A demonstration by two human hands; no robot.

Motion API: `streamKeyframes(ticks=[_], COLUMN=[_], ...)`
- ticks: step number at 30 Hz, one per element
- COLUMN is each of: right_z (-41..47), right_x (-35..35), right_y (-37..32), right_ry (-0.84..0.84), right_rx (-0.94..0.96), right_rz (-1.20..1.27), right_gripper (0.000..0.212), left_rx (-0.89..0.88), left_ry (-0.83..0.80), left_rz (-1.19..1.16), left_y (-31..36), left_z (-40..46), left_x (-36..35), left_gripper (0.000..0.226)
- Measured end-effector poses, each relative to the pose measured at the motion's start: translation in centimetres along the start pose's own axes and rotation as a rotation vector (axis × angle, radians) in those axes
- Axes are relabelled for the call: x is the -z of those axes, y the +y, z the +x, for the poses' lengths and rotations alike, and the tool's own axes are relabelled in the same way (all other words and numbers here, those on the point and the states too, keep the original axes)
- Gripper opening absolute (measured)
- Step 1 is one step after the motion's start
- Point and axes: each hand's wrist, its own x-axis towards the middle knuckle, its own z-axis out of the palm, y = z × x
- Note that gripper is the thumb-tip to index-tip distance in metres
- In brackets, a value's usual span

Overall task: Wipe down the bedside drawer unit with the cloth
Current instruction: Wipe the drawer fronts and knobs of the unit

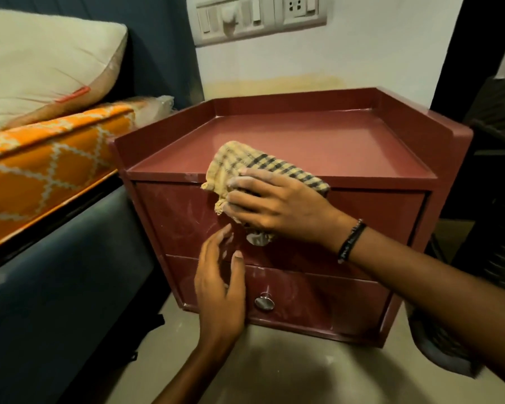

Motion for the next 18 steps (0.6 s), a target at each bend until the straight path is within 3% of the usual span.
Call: streamKeyframes(ticks=[4, 7, 10, 15, 18], right_z=[3.0, 5.9, 7.0, 2.0, 1.9], right_x=[-1.3, -2.7, -3.2, -0.8, 2.1], right_y=[-0.2, -0.9, -1.3, -0.5, -0.1], right_ry=[0.020, 0.002, -0.120, -0.192, -0.307], right_rx=[0.036, 0.155, 0.240, 0.077, 0.055], right_rz=[0.047, 0.011, 0.030, 0.154, 0.252], right_gripper=[0.026, 0.024, 0.016, 0.044, 0.046], left_rx=[-0.090, -0.225, -0.266, -0.420, -0.352], left_ry=[0.221, 0.273, 0.241, -0.048, -0.010], left_rz=[-0.003, 0.057, 0.107, 0.122, 0.016], left_y=[0.5, 0.5, 0.1, -1.1, -1.0], left_z=[1.5, 3.4, 5.5, 6.3, 6.1], left_x=[1.1, 1.8, 2.0, 1.4, 0.0], left_gripper=[0.034, 0.033, 0.035, 0.041, 0.043])
